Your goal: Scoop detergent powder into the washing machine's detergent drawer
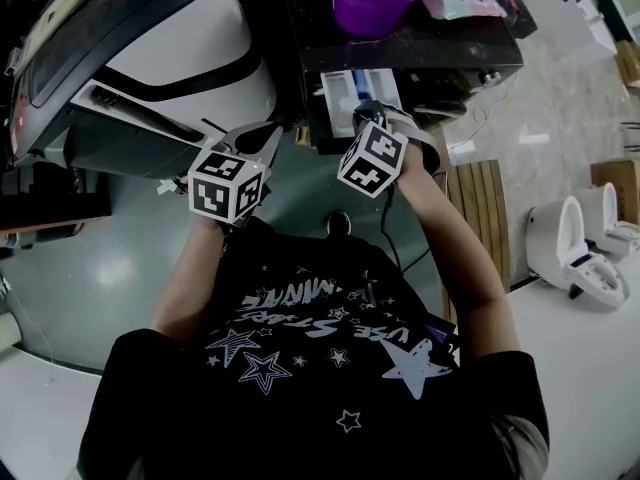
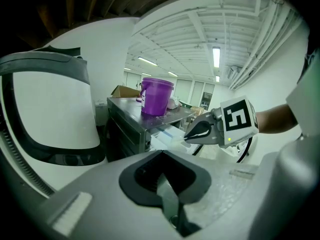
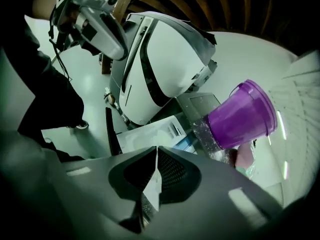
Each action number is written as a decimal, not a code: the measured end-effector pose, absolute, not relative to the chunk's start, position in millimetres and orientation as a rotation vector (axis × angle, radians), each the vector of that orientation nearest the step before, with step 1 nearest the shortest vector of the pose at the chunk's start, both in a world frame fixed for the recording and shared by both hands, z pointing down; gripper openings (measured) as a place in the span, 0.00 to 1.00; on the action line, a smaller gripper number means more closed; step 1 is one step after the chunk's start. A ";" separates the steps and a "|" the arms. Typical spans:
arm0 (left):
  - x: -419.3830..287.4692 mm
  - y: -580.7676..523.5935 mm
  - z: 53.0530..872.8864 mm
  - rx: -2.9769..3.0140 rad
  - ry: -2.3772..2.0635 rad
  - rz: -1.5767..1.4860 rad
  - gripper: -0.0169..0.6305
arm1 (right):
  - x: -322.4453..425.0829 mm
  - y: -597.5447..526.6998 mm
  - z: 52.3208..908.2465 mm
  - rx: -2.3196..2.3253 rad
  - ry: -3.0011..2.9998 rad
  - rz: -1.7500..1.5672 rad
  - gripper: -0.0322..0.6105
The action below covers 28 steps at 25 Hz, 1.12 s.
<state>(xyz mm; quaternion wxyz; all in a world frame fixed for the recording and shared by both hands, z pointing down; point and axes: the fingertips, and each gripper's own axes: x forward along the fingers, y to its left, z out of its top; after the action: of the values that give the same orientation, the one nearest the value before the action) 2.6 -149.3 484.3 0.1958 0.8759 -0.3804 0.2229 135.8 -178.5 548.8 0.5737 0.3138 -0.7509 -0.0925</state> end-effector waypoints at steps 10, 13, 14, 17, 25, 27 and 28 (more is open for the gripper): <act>-4.8 -154.0 485.9 2.464 -1.031 0.635 0.03 | 137.2 -181.5 549.3 0.718 -1.575 -0.460 0.10; -5.1 -157.7 487.1 2.474 -0.999 0.644 0.03 | 137.4 -180.5 546.2 0.745 -1.562 -0.444 0.10; -4.8 -159.0 487.1 2.478 -0.987 0.645 0.03 | 137.5 -180.0 545.0 0.761 -1.570 -0.420 0.10; -3.5 -161.9 484.7 2.498 -0.952 0.647 0.03 | 137.0 -177.1 542.7 0.815 -1.612 -0.320 0.10; -11.1 -170.9 475.3 2.551 -0.875 0.621 0.03 | 134.9 -176.0 528.0 1.032 -1.775 0.071 0.10; -16.3 -172.4 473.3 2.562 -0.861 0.612 0.03 | 133.4 -174.3 524.4 1.102 -1.820 0.200 0.10; -19.6 -172.9 472.6 2.565 -0.856 0.606 0.03 | 132.7 -173.2 522.4 1.139 -1.839 0.263 0.10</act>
<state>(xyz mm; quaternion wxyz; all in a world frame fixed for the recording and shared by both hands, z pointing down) -19.6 -172.9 472.6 0.1843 0.9098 -0.3035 0.2149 132.7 -173.2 522.4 0.4627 0.4634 -0.7481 0.1069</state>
